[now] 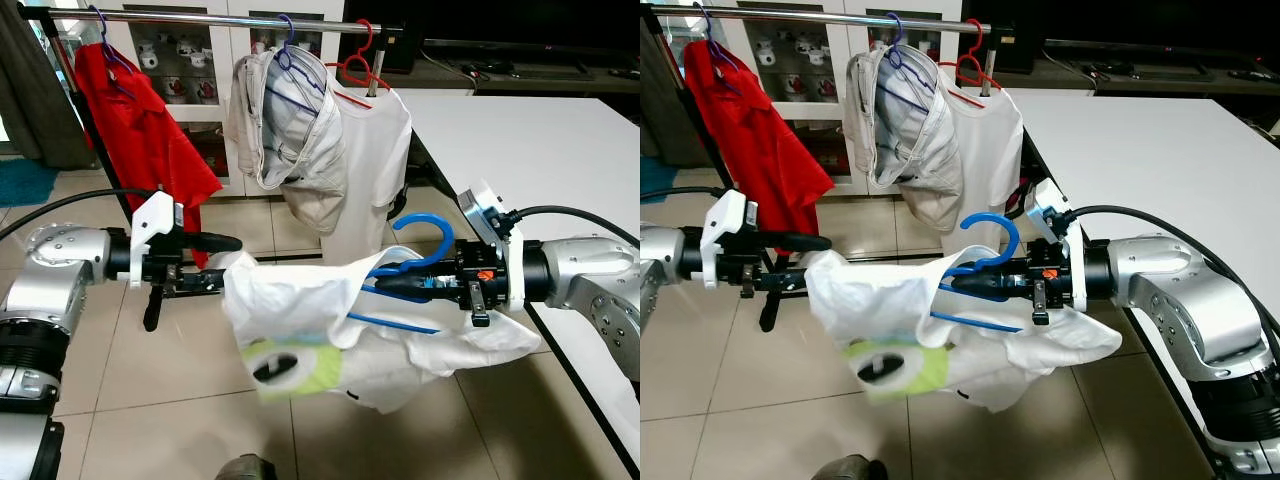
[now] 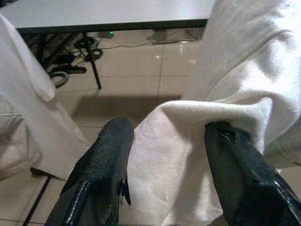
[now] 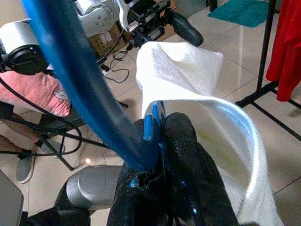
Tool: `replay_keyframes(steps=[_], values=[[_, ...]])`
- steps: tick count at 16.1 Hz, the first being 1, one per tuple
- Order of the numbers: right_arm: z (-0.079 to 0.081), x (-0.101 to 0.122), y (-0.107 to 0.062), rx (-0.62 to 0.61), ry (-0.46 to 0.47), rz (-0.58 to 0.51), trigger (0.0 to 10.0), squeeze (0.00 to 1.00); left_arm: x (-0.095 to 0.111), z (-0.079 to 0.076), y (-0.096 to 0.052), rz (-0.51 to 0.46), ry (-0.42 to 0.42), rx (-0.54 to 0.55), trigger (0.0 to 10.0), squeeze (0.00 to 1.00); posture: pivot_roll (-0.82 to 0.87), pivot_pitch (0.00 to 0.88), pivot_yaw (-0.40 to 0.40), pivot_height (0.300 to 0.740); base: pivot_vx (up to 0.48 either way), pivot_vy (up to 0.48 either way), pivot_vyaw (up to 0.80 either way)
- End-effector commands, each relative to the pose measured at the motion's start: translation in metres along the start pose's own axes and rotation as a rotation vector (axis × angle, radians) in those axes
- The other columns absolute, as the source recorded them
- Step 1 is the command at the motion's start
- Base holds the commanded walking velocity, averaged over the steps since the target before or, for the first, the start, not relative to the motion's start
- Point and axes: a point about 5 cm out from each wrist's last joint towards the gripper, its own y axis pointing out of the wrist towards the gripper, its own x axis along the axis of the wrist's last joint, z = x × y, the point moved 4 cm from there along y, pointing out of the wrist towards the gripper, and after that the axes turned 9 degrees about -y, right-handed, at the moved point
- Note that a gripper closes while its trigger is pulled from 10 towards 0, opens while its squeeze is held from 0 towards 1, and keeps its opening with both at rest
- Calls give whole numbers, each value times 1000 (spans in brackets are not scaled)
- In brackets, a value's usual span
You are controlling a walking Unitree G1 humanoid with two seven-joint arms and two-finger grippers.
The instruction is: Hang hanger
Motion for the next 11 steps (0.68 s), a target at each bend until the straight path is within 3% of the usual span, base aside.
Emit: replay_keyframes(steps=[1,2,3,4,11], values=[[1,8,-5,-10,-29,-11,10000,0,0,-5,7,25,28,-35,10000,0,-107,0,-13,740,0,0,0],[1,8,-5,-11,-29,-11,10000,0,-3,-5,9,39,33,-40,8784,0,-107,0,-13,740,0,0,0],[1,8,-5,-13,-29,-10,10000,0,-5,-5,11,46,51,-39,2588,0,-107,0,-13,740,0,0,0],[1,8,-5,-15,-30,-10,10000,0,-5,-6,11,53,28,-53,0,0,-109,0,-12,740,0,0,0],[-5,8,-8,-36,-32,-8,10000,0,-14,-10,4,72,-18,-56,0,0,-106,0,-14,740,0,0,0]])
